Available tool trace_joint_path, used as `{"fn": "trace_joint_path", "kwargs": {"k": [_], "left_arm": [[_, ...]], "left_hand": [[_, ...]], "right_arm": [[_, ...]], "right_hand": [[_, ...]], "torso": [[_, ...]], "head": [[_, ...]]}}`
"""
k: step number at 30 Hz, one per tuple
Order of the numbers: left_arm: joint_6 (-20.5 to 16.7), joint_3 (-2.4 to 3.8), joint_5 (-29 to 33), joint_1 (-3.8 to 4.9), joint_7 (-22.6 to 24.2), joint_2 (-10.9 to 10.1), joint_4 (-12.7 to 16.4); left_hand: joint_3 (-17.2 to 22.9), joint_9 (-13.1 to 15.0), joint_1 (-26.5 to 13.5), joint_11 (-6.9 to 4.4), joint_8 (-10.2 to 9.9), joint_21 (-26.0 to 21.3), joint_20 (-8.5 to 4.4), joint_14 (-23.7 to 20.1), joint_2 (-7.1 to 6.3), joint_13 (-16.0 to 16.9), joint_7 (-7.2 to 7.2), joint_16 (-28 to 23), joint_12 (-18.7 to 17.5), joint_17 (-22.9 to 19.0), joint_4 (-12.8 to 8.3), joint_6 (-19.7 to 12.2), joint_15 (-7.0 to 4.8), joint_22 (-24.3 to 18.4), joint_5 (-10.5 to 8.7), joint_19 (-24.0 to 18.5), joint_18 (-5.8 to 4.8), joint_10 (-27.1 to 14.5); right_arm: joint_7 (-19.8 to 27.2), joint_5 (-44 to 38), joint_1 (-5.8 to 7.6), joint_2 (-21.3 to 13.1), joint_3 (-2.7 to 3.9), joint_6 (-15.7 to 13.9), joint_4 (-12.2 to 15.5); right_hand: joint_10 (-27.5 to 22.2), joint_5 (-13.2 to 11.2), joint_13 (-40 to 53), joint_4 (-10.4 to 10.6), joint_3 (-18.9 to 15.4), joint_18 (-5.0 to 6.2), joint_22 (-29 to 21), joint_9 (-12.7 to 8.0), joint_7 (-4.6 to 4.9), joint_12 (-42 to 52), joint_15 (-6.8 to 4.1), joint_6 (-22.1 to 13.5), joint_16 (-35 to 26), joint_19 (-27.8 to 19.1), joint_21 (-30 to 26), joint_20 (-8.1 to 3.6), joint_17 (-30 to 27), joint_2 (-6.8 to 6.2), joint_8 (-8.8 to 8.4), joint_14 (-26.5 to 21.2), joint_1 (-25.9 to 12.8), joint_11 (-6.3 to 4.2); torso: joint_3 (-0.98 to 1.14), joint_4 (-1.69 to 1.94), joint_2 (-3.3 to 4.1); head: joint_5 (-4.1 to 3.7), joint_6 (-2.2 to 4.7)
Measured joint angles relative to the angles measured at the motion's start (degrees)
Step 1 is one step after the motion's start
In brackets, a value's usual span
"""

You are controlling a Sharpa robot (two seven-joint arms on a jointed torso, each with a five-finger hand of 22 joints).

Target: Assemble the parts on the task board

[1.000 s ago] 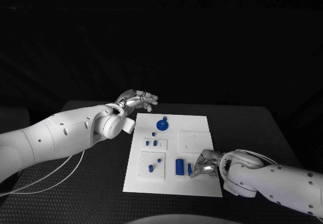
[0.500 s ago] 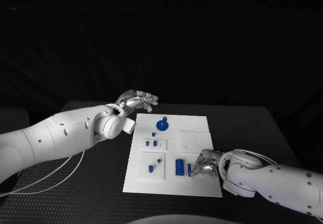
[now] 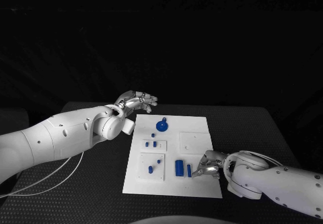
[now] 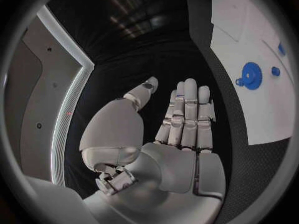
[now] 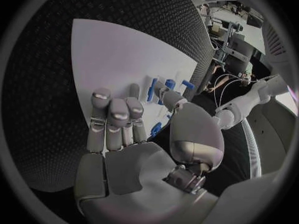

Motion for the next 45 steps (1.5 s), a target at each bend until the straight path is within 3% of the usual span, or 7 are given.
{"fn": "trace_joint_path", "kwargs": {"k": [6, 10, 20, 26, 31, 36, 45], "left_arm": [[0.0, -0.11, 0.01, 0.0, 0.0, -0.04, -0.65], [0.07, -0.31, 0.28, -0.01, 0.04, 0.05, -1.65], [1.76, -0.38, 1.58, -0.02, 0.74, 1.59, -6.25], [2.85, -0.32, 2.49, -0.01, 1.76, 3.32, -10.4], [3.2, -0.25, 3.61, 0.0, 2.93, 4.29, -13.69], [3.41, -0.21, 4.94, 0.01, 4.02, 5.22, -16.33], [2.33, 0.18, 5.1, -0.86, 3.99, 4.27, -13.24]], "left_hand": [[0.0, 0.0, 0.0, 0.0, 0.24, 0.0, 0.0, 0.0, 0.0, 0.0, 0.0, 0.0, 0.0, 0.0, 0.0, 0.0, 0.0, 0.0, 0.0, 0.0, -0.02, 0.0], [0.0, 0.0, 0.0, 0.0, 0.24, 0.0, 0.0, 0.0, 0.0, 0.0, 0.0, 0.0, 0.0, 0.05, 0.0, 0.0, 0.0, 0.05, 0.0, 0.0, -0.04, 0.0], [0.05, 0.0, 0.0, -0.02, 1.5, -2.09, 0.4, -0.55, 0.0, 0.12, -0.61, -5.5, 0.32, -1.55, -0.05, 0.61, 0.55, -0.43, 0.0, 0.19, -0.08, 0.69], [0.78, -0.22, 0.0, 0.8, 1.57, -6.15, 3.72, -4.16, 0.0, -0.77, -0.63, -15.81, -0.36, -3.92, -0.78, -0.21, 4.36, -1.73, 0.0, -3.16, 0.58, -1.51], [0.02, -0.65, -0.4, 1.01, 1.57, -9.89, 6.22, -10.32, -0.4, -2.6, -1.48, -22.68, -0.39, -5.32, -1.53, -1.48, 6.54, -2.75, 0.0, -7.15, 0.94, -6.0], [-1.15, -1.01, -1.37, 0.65, 0.66, -13.16, 7.12, -14.36, -0.76, -4.17, -2.36, -26.26, -0.51, -6.38, -2.64, -3.17, 7.18, -3.71, 0.0, -11.28, 0.04, -9.64], [-21.62, -20.39, -40.36, -4.66, -11.2, -32.13, 5.22, -43.9, 4.4, -8.19, -8.34, -47.18, -3.29, -18.31, 5.78, -35.37, 1.25, -33.41, -2.16, -35.39, -0.87, -48.83]], "right_arm": [[7.25, 3.32, 3.13, -2.35, 0.46, -1.3, 0.75], [14.02, 6.26, 4.26, -1.78, 1.9, -2.66, -0.47], [28.91, 24.82, 7.78, 4.9, 5.23, -5.35, -18.75], [35.04, 38.69, 7.76, 11.3, 8.27, -5.51, -31.56], [38.36, 45.54, 7.68, 13.71, 9.76, -4.87, -38.21], [40.34, 48.26, 7.41, 15.28, 10.38, -3.97, -41.35], [40.43, 48.93, 6.93, 14.13, 10.29, -4.96, -38.32]], "right_hand": [[-2.26, 0.0, -0.86, 0.29, -1.73, 0.01, -0.07, 0.0, 0.43, -1.27, 0.31, -2.69, -0.48, -0.42, -0.47, 0.39, -0.29, -1.24, -1.41, -0.52, -0.66, 0.8], [-2.83, 2.68, -0.83, -1.81, -4.8, 0.02, -0.02, 0.24, 0.98, -1.27, 0.87, -3.67, -0.83, -1.24, -0.47, 0.59, -0.29, 1.63, -1.51, -0.62, -0.56, 1.23], [-7.87, 5.34, -4.65, -7.24, -7.16, 0.05, -1.79, 0.48, 2.73, -7.13, 2.48, -6.87, -8.37, -8.15, -6.34, 3.15, -3.62, 6.07, -2.63, -5.77, 2.56, 2.54], [-16.92, 7.33, -16.57, -7.72, -7.48, -0.28, -7.38, -0.27, 5.49, -20.27, 7.16, -9.81, -24.55, -20.68, -18.49, 7.95, -11.95, 6.86, -4.23, -15.51, 3.36, 5.5], [-21.61, 7.61, -37.68, -7.82, -8.01, -4.87, -11.75, -3.13, 6.49, -39.86, 15.04, -13.06, -42.41, -34.96, -28.62, 12.15, -21.81, 7.92, -5.84, -25.49, 4.41, 10.84], [-19.34, 7.55, -47.97, -7.6, -9.79, -4.88, -13.77, -5.08, 6.01, -46.64, 16.31, -13.6, -48.22, -38.29, -31.88, 13.68, -26.12, 8.3, -5.84, -26.64, 4.79, 10.88], [-56.4, -0.13, -62.58, 4.28, -31.37, -10.29, -51.34, -31.08, -1.15, -59.76, 10.53, -48.62, -65.74, -59.95, -47.99, 6.27, -47.42, 13.11, -11.65, -61.74, -31.88, 4.71]], "torso": [[0.0, -0.11, -0.09], [0.1, -0.14, -0.18], [0.2, -0.91, -1.04], [0.51, -1.33, -1.9], [0.85, -1.3, -2.62], [1.08, -1.08, -3.15], [1.09, -0.52, -3.96]], "head": [[-0.09, 0.89], [-0.19, 2.03], [-1.05, 5.57], [-1.18, 7.98], [-1.26, 9.71], [-1.31, 10.74], [-1.95, 10.21]]}}
